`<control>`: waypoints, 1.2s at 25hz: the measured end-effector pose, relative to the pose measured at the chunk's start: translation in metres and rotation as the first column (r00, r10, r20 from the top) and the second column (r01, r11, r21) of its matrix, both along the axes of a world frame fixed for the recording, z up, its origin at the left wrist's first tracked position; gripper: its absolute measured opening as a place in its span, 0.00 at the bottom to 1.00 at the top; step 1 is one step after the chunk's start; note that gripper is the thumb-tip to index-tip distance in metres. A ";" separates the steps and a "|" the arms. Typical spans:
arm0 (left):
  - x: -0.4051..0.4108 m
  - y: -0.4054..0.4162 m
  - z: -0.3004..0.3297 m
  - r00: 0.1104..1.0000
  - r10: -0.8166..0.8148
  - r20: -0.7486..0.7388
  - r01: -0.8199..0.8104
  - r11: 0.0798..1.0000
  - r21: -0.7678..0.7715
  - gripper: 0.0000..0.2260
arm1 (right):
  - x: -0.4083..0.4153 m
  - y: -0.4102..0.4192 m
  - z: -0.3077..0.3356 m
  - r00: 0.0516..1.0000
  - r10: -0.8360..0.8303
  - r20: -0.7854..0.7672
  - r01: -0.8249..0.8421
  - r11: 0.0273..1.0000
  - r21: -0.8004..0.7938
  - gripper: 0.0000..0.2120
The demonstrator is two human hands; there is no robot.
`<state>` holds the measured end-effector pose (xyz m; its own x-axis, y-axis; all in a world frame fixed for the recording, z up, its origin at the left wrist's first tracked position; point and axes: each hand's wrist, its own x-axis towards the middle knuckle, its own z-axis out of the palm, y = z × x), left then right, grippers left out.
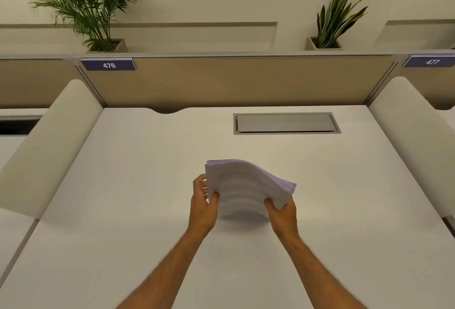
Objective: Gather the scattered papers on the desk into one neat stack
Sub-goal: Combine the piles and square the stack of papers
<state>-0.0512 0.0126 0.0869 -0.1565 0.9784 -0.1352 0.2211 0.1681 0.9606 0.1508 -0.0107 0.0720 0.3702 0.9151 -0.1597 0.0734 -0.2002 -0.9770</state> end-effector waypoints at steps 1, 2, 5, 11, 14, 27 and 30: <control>-0.001 0.000 0.000 1.000 -0.008 -0.001 0.008 0.999 0.035 0.24 | 0.000 0.000 -0.001 1.000 -0.007 0.004 0.007 1.000 0.004 0.23; -0.002 0.001 0.004 1.000 -0.018 -0.007 0.018 0.996 0.088 0.27 | 0.000 0.001 0.002 1.000 -0.012 0.015 0.012 1.000 0.022 0.25; 0.000 0.010 0.019 0.994 -0.039 -0.099 0.057 0.981 0.188 0.35 | -0.004 0.007 0.024 0.995 -0.018 0.094 0.004 0.989 0.146 0.33; -0.009 0.030 0.026 0.878 -0.057 -0.474 0.269 0.880 0.392 0.30 | 0.014 0.024 0.042 0.752 -0.101 0.651 -0.253 0.868 0.427 0.29; -0.010 0.034 0.029 0.866 -0.025 -0.500 0.278 0.854 0.439 0.23 | 0.021 0.025 0.037 0.674 -0.088 0.733 -0.333 0.850 0.409 0.25; -0.035 0.038 0.044 0.824 -0.020 -0.566 0.249 0.910 0.331 0.12 | 0.037 0.030 0.033 0.915 0.271 0.299 -0.280 0.960 -0.011 0.11; -0.044 0.055 0.061 0.532 -0.058 -0.844 0.466 0.853 0.235 0.13 | 0.036 0.056 0.074 0.714 0.411 0.567 -0.496 0.868 -0.003 0.10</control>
<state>-0.0948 0.0676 0.1479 0.2775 0.9136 0.2971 0.8747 -0.3682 0.3152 0.1868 0.0456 0.1458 -0.1111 0.9909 0.0754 0.6339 0.1291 -0.7625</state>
